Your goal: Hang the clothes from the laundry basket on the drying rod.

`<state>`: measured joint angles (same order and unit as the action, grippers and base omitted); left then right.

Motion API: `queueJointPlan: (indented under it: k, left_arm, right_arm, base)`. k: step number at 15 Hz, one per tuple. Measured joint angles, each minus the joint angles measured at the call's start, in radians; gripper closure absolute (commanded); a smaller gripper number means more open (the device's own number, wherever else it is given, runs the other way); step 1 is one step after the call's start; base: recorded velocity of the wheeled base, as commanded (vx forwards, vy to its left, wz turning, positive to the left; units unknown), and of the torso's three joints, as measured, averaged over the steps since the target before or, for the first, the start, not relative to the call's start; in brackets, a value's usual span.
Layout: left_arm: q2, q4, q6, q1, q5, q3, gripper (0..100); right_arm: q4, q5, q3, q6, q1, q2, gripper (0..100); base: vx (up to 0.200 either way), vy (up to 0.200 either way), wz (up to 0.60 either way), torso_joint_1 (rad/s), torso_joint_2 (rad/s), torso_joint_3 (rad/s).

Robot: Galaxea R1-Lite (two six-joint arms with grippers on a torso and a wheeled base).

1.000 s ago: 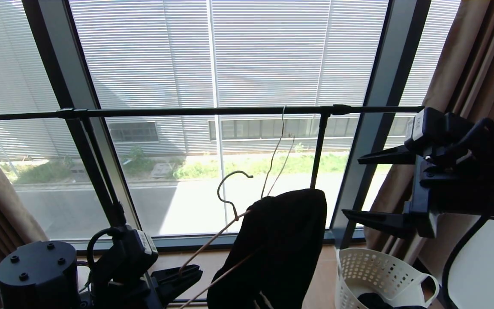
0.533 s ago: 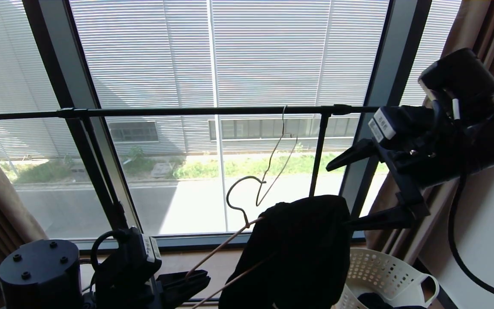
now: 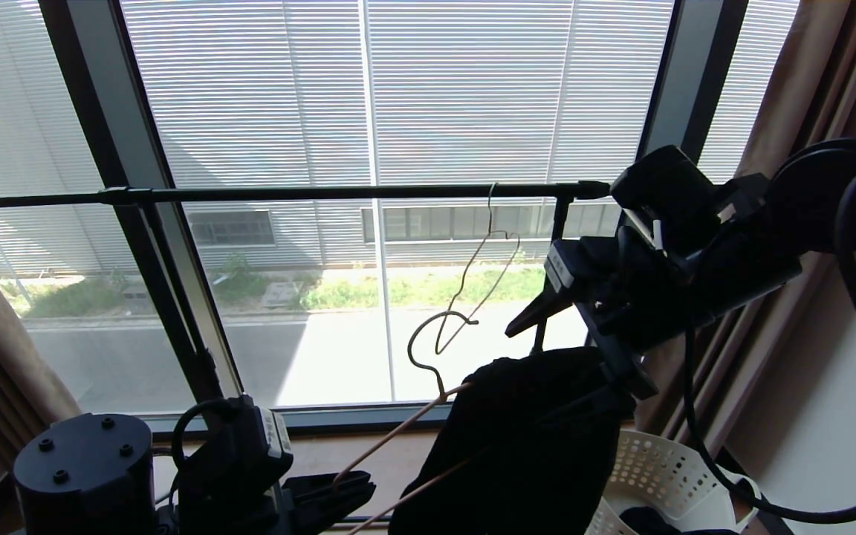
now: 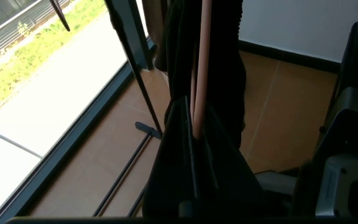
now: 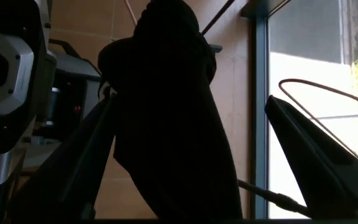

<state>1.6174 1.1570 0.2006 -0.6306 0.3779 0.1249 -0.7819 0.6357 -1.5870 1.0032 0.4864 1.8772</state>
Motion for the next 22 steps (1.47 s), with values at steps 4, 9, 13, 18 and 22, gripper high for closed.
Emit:
queueJointPlan:
  k: [4,9,13,18,22]
  left_arm:
    - [0.012,0.000,0.000,-0.005,0.000,0.009,100]
    - [0.015,0.010,0.000,-0.008,0.000,0.009,100]
    - [0.015,0.013,0.000,-0.008,-0.002,0.005,100]
    - [0.015,0.013,-0.001,-0.008,0.000,0.004,100]
    - [0.015,0.017,-0.001,-0.007,0.005,0.002,0]
  right_arm:
    - [0.007,0.001,-0.003,-0.010,0.013,0.040,0]
    - [0.039,0.000,-0.008,-0.027,0.033,0.063,100]
    - [0.041,-0.002,-0.010,-0.030,0.049,0.073,100]
    - [0.038,-0.005,-0.006,-0.029,0.051,0.070,100]
    - [0.035,-0.007,-0.005,-0.030,0.052,0.069,100]
  base:
    - [0.000,0.000,0.00,0.000,0.00,0.000]
    - [0.000,0.000,0.00,0.000,0.00,0.000]
    - [0.000,0.000,0.00,0.000,0.00,0.000]
    - [0.000,0.000,0.00,0.000,0.00,0.000]
    - [0.000,0.000,0.00,0.000,0.00,0.000]
